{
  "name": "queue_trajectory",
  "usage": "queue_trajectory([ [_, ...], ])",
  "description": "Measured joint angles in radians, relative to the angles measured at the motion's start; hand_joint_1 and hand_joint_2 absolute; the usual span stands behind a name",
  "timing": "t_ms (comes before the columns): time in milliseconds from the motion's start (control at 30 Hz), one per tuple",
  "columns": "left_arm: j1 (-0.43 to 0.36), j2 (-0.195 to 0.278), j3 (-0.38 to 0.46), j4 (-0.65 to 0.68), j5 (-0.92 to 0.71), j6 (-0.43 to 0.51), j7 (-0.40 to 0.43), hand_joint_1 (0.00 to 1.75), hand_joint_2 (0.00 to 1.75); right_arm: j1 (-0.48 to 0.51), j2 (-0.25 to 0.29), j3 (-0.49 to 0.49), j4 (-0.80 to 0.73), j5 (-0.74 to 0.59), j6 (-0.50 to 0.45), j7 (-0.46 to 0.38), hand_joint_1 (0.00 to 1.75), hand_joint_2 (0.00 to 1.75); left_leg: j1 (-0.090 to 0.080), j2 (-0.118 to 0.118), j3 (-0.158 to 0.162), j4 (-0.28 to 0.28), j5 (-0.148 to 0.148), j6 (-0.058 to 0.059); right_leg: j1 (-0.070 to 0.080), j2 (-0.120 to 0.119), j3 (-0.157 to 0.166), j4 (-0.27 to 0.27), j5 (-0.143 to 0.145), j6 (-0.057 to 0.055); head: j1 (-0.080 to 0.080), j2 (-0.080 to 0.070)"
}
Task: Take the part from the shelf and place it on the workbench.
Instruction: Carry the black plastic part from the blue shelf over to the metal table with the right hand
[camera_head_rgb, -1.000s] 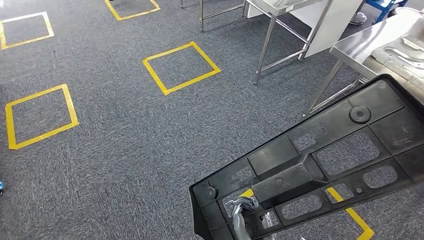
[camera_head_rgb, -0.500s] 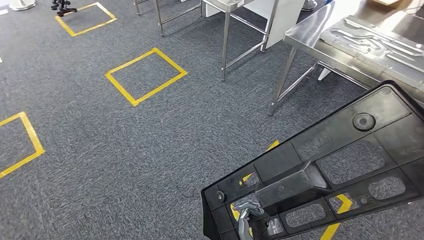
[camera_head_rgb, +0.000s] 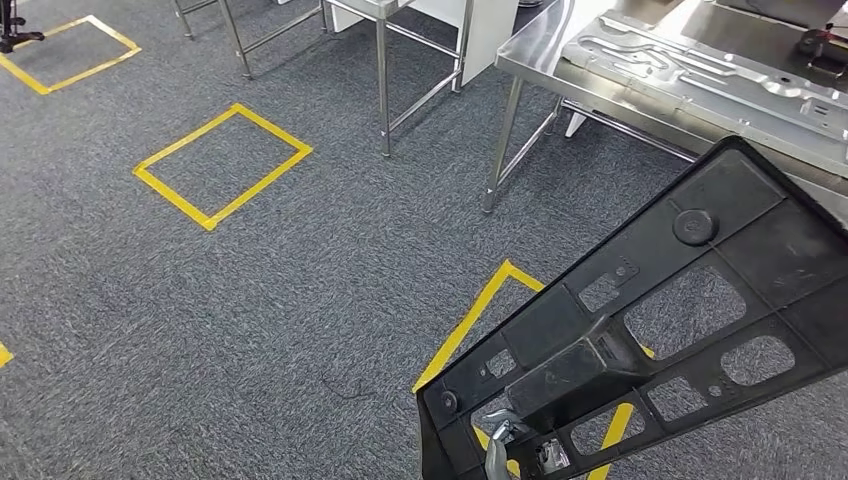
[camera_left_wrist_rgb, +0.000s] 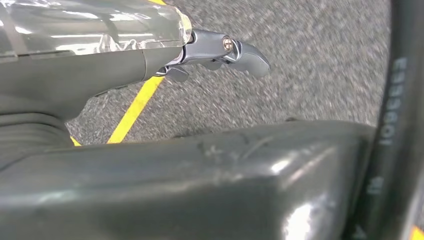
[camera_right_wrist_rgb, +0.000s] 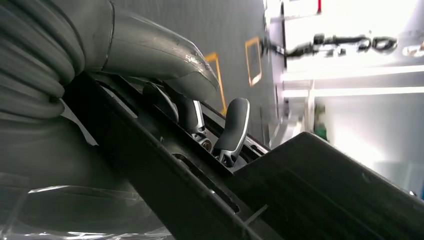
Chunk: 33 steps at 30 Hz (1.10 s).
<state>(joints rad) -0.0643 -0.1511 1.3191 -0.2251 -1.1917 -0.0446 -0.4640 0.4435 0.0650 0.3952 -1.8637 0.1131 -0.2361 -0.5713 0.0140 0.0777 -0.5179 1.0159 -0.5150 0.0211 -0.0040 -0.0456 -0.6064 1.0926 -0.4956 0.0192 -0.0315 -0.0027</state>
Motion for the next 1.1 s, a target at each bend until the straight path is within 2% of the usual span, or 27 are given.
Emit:
queue_trajectory([
  [33,0.0,-0.004,-0.001,0.0,-0.005,0.003,0.0,0.0,0.0,0.004,0.007,-0.006,-0.008,0.031,-0.023,0.002,1.75,1.75,-0.002,0.009,0.003,0.0,-0.003,-0.004,0.007,-0.018,0.023,-0.045,0.012,-0.008,0.0,0.0],
  [67,0.0,-0.008,-0.001,0.0,-0.009,0.006,-0.001,0.0,0.0,0.009,0.014,-0.011,-0.015,0.06,-0.044,0.004,1.75,1.75,-0.004,0.019,0.006,0.0,-0.006,-0.009,0.013,-0.03,0.034,-0.068,0.014,-0.014,0.0,0.0],
  [100,0.0,-0.011,-0.002,0.0,-0.012,0.008,-0.002,0.0,0.0,0.015,0.021,-0.017,-0.022,0.083,-0.061,0.006,1.75,1.75,-0.005,0.029,0.009,-0.001,-0.008,-0.013,0.017,-0.027,0.033,-0.073,0.012,-0.019,0.0,0.0],
  [133,-0.002,-0.014,-0.002,0.0,-0.013,0.01,-0.003,0.0,0.0,0.021,0.026,-0.022,-0.027,0.096,-0.071,0.007,1.75,1.75,-0.006,0.038,0.013,-0.004,-0.009,-0.018,0.015,-0.014,0.033,-0.077,0.014,-0.024,0.0,0.0],
  [167,-0.003,-0.016,-0.003,0.0,-0.015,0.011,-0.003,0.0,0.0,0.027,0.031,-0.026,-0.031,0.103,-0.077,0.008,1.75,1.75,-0.005,0.031,0.017,-0.002,-0.014,-0.023,0.012,-0.003,0.037,-0.084,0.017,-0.028,0.0,0.0],
  [267,-0.005,-0.018,-0.003,0.0,-0.019,0.011,-0.008,0.0,0.0,0.035,0.042,-0.033,-0.039,0.116,-0.088,0.01,1.75,1.75,-0.001,-0.033,0.007,0.038,-0.047,-0.033,0.001,0.02,0.047,-0.1,0.026,-0.04,0.0,0.0],
  [300,-0.005,-0.018,-0.003,0.0,-0.019,0.011,-0.009,0.0,0.0,0.035,0.043,-0.034,-0.039,0.117,-0.089,0.011,1.75,1.75,-0.001,-0.041,0.003,0.048,-0.053,-0.034,0.0,0.022,0.047,-0.1,0.026,-0.041,-0.001,0.0],
  [433,-0.004,-0.018,-0.003,0.0,-0.019,0.011,-0.01,0.0,0.0,0.034,0.044,-0.034,-0.039,0.118,-0.09,0.011,1.75,1.75,-0.001,-0.045,-0.002,0.058,-0.059,-0.034,0.0,0.023,0.047,-0.1,0.026,-0.042,-0.001,0.0],
  [533,-0.001,-0.017,-0.003,0.0,-0.007,0.002,-0.025,0.0,0.0,0.035,0.048,-0.037,-0.039,0.121,-0.084,0.014,1.75,1.75,0.001,-0.064,-0.082,0.218,-0.121,-0.04,0.0,0.055,0.046,-0.097,0.025,-0.045,0.0,0.0],
  [567,-0.002,-0.013,-0.002,0.0,0.002,-0.01,-0.024,0.0,0.0,0.035,0.05,-0.04,-0.039,0.12,-0.076,0.016,1.75,1.75,0.005,-0.088,-0.086,0.21,-0.106,-0.042,-0.001,0.083,0.045,-0.089,0.021,-0.041,0.0,0.0],
  [633,-0.007,-0.002,0.0,0.0,0.013,-0.03,-0.011,0.0,0.0,0.033,0.052,-0.045,-0.039,0.117,-0.061,0.018,1.75,1.75,0.01,-0.124,-0.05,0.099,-0.036,-0.037,-0.003,0.133,0.035,-0.068,0.013,-0.026,0.0,0.0],
  [667,-0.01,0.004,0.001,0.0,0.017,-0.037,-0.005,0.0,0.0,0.033,0.052,-0.047,-0.039,0.115,-0.054,0.019,1.75,1.75,0.01,-0.139,-0.024,0.033,-0.004,-0.031,-0.005,0.155,0.029,-0.06,0.011,-0.016,0.0,0.0],
  [700,-0.012,0.005,0.002,0.0,0.017,-0.037,-0.004,0.0,0.0,0.034,0.053,-0.048,-0.039,0.114,-0.052,0.019,1.75,1.75,0.009,-0.132,-0.023,0.028,-0.002,-0.022,-0.006,0.166,0.024,-0.058,0.013,-0.009,0.0,0.0],
  [733,-0.014,0.005,0.002,0.0,0.016,-0.037,-0.003,0.0,0.0,0.035,0.054,-0.049,-0.039,0.113,-0.051,0.02,1.75,1.75,0.009,-0.122,-0.022,0.024,0.001,-0.014,-0.007,0.162,0.022,-0.056,0.013,-0.003,0.0,0.0],
  [767,-0.016,0.006,0.002,0.0,0.016,-0.037,-0.003,0.0,0.0,0.035,0.054,-0.049,-0.039,0.113,-0.051,0.02,1.75,1.75,0.01,-0.112,-0.02,0.02,0.005,-0.007,-0.007,0.144,0.017,-0.046,0.006,0.002,0.0,0.0],
  [800,-0.016,0.006,0.002,0.0,0.015,-0.036,-0.003,0.0,0.0,0.034,0.054,-0.05,-0.039,0.113,-0.051,0.021,1.75,1.75,0.011,-0.1,-0.02,0.017,0.008,-0.001,-0.006,0.117,0.003,-0.018,-0.012,0.006,0.0,0.0],
  [867,-0.014,0.007,0.002,0.0,0.012,-0.032,-0.003,0.0,0.0,0.032,0.054,-0.05,-0.039,0.112,-0.049,0.023,1.75,1.75,0.008,-0.075,-0.021,0.015,0.008,0.005,-0.007,0.065,-0.051,0.093,-0.072,0.012,0.0,0.0],
  [900,-0.012,0.007,0.002,0.0,0.011,-0.03,-0.003,0.0,0.0,0.031,0.054,-0.05,-0.039,0.111,-0.047,0.024,1.75,1.75,0.006,-0.061,-0.022,0.015,0.008,0.007,-0.008,0.055,-0.083,0.155,-0.097,0.015,0.0,0.0],
  [933,-0.011,0.007,0.002,0.0,0.01,-0.029,-0.003,0.0,0.0,0.032,0.054,-0.051,-0.039,0.11,-0.045,0.026,1.75,1.75,0.004,-0.048,-0.022,0.015,0.006,0.008,-0.009,0.052,-0.104,0.197,-0.108,0.016,0.0,0.0],
  [967,-0.012,0.007,0.002,0.0,0.01,-0.028,-0.002,0.0,0.0,0.032,0.054,-0.051,-0.039,0.109,-0.042,0.028,1.75,1.75,0.003,-0.035,-0.021,0.015,0.005,0.008,-0.009,0.05,-0.108,0.204,-0.1,0.015,0.0,0.0],
  [1000,-0.013,0.007,0.002,0.0,0.01,-0.027,-0.001,0.0,0.0,0.032,0.054,-0.052,-0.039,0.109,-0.04,0.029,1.75,1.75,0.002,-0.023,-0.019,0.015,0.003,0.008,-0.008,0.047,-0.092,0.174,-0.074,0.012,0.0,0.0],
  [1033,-0.014,0.007,0.001,0.0,0.01,-0.026,0.0,0.0,0.0,0.032,0.054,-0.052,-0.039,0.108,-0.038,0.029,1.75,1.75,0.001,-0.012,-0.016,0.015,0.001,0.007,-0.005,0.036,-0.058,0.11,-0.039,0.005,0.0,0.0],
  [1100,-0.015,0.006,0.001,0.0,0.009,-0.026,0.002,0.0,0.0,0.031,0.054,-0.053,-0.039,0.108,-0.036,0.031,1.75,1.75,-0.002,0.008,-0.009,0.014,-0.004,0.002,0.008,-0.012,0.008,-0.017,0.005,-0.015,0.0,0.0],
])
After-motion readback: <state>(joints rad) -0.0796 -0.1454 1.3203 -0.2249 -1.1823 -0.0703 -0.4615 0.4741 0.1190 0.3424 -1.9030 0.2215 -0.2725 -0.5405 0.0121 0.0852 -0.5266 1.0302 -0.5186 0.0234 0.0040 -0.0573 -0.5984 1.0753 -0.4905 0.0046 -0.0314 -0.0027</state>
